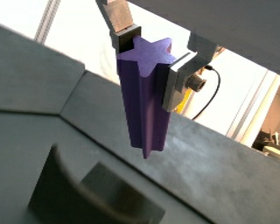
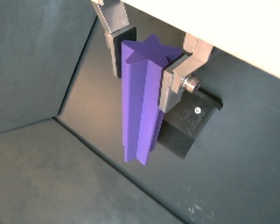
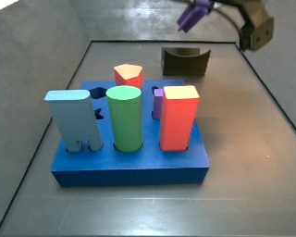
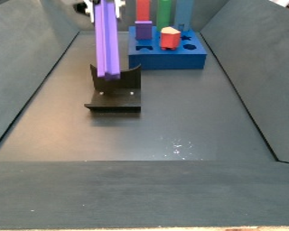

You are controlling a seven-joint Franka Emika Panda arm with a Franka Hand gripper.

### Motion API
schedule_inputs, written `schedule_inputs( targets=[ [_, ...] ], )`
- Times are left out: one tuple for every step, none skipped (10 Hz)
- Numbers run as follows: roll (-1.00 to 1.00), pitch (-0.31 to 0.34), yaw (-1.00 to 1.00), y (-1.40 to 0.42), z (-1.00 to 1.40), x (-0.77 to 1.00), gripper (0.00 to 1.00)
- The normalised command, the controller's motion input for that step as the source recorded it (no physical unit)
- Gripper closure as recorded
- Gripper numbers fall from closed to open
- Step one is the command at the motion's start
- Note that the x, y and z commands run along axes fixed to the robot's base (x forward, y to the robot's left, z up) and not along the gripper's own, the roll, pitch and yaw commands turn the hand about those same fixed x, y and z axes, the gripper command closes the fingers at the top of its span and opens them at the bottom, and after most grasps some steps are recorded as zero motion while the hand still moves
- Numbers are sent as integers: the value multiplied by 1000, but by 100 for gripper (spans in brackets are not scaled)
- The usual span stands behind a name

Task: Pick up the star object. Move up. Place the star object on the fixture. Regrasp the star object. Move to above the board. Insert the star object.
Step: Move to above the board.

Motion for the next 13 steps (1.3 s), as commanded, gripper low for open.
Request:
schedule_inputs(
  targets=[
    [-46, 233, 230, 36, 1000, 52, 100],
    [-36, 165, 249, 22, 1000, 54, 100],
    [-29, 112, 247, 9, 873, 48, 100],
    [-26, 62, 230, -3, 731, 35, 100],
    [-25, 13, 198, -8, 549, 21, 100],
    [-26, -9, 168, -10, 411, 21, 100],
    [-22, -18, 119, -13, 234, 22, 100],
    [-1000, -130, 86, -1000, 387, -660, 100],
    [-1000, -145, 77, -1000, 382, -669, 100],
    [-1000, -173, 72, -1000, 390, -713, 100],
    [-1000, -190, 68, -1000, 373, -732, 100],
    [-1000, -203, 62, -1000, 375, -734, 100],
    [-1000, -220, 49, -1000, 382, -755, 100]
  ],
)
